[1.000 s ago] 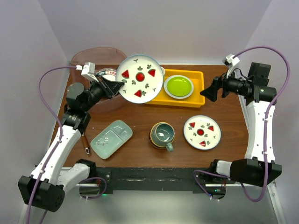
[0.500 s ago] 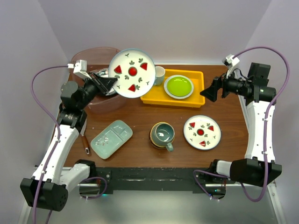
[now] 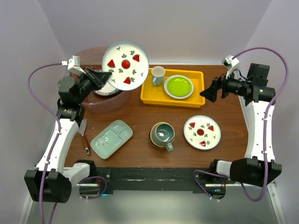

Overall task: Place the mixed dishes into the plastic bin
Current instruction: Place the plate in the plastic bin.

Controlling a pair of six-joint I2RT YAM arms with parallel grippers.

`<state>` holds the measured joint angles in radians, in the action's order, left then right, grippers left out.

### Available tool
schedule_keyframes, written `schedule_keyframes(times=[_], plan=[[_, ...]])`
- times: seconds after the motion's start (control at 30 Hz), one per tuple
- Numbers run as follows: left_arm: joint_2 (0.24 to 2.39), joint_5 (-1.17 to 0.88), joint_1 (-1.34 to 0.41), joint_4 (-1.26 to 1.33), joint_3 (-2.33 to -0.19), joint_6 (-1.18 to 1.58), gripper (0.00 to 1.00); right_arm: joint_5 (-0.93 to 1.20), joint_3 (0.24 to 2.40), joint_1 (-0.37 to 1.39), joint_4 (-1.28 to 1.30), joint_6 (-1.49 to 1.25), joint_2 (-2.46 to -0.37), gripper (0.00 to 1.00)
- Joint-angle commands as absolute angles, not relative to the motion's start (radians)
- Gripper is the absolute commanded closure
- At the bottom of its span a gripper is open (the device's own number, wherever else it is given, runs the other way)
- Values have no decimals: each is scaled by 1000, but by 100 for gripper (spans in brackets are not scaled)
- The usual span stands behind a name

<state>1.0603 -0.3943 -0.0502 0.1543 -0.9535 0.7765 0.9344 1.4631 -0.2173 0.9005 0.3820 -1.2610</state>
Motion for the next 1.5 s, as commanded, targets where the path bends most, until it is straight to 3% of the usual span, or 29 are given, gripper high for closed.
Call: schedule_keyframes(times=[0.0,1.47], plan=[[1068,-397,-14,374,-1049,859,100,939,1454,-221,876,380,-1241,2],[1212,-325,95,449,-1062,942,100,922,1456,-229,871,387,-1262,2]])
